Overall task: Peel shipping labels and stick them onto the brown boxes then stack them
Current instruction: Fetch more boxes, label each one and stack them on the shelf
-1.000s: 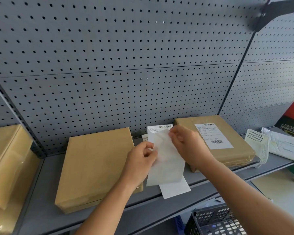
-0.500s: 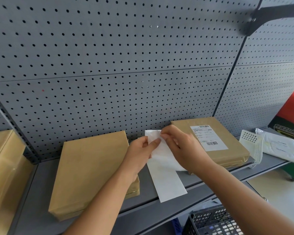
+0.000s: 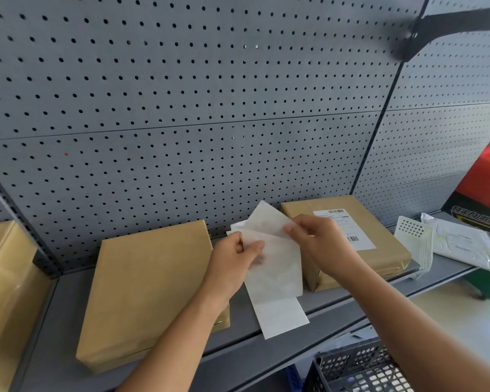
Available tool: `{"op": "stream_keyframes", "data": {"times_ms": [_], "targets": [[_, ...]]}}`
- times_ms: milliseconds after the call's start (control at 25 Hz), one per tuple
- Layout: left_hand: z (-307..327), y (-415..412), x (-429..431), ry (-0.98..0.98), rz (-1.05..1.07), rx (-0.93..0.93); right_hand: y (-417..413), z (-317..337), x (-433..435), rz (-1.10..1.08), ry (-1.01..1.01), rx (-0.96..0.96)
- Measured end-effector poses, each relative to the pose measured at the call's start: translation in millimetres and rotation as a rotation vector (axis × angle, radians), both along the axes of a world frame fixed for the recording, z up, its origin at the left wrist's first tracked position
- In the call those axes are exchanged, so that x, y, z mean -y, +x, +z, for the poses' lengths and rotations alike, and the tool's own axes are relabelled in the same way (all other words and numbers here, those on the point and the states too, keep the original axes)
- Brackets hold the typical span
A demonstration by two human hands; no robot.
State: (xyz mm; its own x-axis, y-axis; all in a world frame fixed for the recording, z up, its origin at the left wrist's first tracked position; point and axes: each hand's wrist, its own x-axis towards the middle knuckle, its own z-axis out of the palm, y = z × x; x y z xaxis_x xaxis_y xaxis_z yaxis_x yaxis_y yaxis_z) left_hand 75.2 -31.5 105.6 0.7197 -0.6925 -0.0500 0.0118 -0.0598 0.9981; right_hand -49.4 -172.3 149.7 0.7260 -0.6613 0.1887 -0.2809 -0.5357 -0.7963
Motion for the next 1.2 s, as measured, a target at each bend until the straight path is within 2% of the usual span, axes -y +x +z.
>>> {"op": "stream_keyframes", "data": {"times_ms": [120,240,320,400,520,600,720,840,1000,1200], "targets": [[-3.1,-5.9,-2.7,0.104,-0.053,0.077,5.7,10.9,1.3,-0.105,-0.067,0.057],[-11.2,-14.3,-0.7,0.295,-0.095,0.173,12.3,26.4,-1.2,-0.176,-0.110,0.146],[-12.8,-17.9,1.8,0.386,-0.114,0.170,17.2,36.1,-5.1,-0.210,-0.205,0.182],[-8.2,-21.2,2.4,0.359,-0.147,0.054,21.3,43.2,-8.3,-0.201,-0.252,0.200],[10.5,-20.4,-1.0,0.161,-0.154,-0.155,22.3,44.5,-12.0,-0.127,-0.254,0.211],[17.7,-10.8,-0.9,0.057,-0.083,-0.175,20.7,41.0,-13.1,-0.108,-0.267,0.215],[18.9,-2.6,4.8,0.012,0.040,-0.123,17.6,38.1,-13.0,-0.103,-0.239,0.232],[10.7,-3.4,12.5,0.071,0.088,-0.136,15.4,40.3,-9.9,-0.119,-0.269,0.248],[-1.4,-8.8,25.8,0.215,0.088,-0.161,16.3,47.2,-6.0,-0.121,-0.187,0.316],[-6.2,-11.0,37.0,0.288,0.096,-0.166,13.6,57.7,-6.0,-0.133,-0.195,0.373]]}}
